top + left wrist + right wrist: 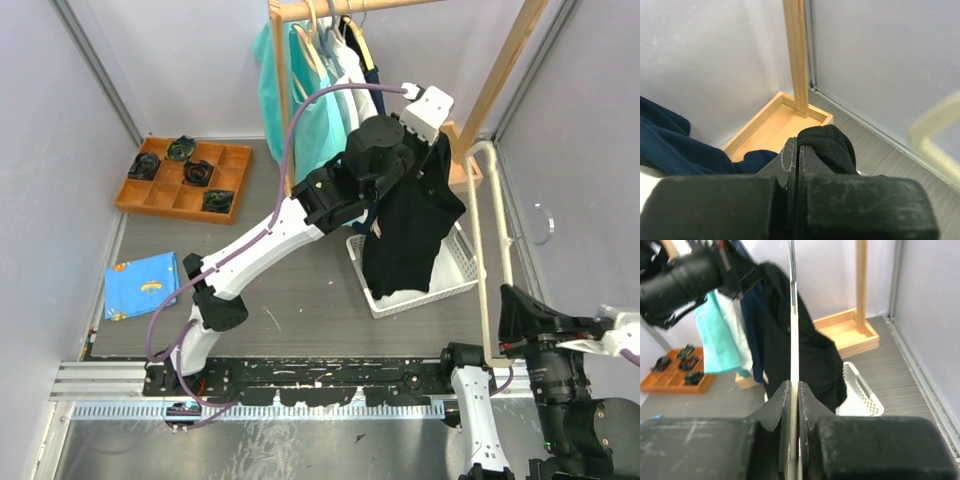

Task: Remove the t-shirt from the hanger

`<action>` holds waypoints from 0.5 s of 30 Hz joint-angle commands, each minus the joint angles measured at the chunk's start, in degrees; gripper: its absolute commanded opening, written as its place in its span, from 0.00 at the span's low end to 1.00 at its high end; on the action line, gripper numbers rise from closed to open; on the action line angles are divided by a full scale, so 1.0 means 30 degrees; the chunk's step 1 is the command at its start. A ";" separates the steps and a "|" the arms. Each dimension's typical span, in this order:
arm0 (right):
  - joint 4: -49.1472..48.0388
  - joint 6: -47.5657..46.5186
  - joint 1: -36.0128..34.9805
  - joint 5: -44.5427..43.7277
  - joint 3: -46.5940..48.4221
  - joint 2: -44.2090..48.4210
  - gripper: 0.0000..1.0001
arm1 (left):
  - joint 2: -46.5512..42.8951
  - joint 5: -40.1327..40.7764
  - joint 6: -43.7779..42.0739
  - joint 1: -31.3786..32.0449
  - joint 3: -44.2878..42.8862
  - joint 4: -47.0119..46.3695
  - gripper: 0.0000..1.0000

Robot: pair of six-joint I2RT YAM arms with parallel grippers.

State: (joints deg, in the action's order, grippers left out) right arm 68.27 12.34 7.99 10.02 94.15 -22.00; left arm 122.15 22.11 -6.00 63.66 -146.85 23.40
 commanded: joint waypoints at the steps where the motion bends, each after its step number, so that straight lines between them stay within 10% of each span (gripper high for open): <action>1: -0.3107 0.1251 0.0003 -0.4043 0.0404 -0.0433 0.01 | -0.1647 -0.1539 -0.0256 0.0541 0.0739 -0.0913 0.00; 15: -0.6115 0.2860 0.0007 -0.7180 -0.1991 -0.1507 0.01 | -0.4584 -0.5169 0.1995 0.1046 0.3342 0.2259 0.00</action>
State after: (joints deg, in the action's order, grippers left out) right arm 58.04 19.55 7.99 -9.34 89.80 -24.45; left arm 111.07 10.26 -3.40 66.81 -138.96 26.39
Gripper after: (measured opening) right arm 0.133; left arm 0.015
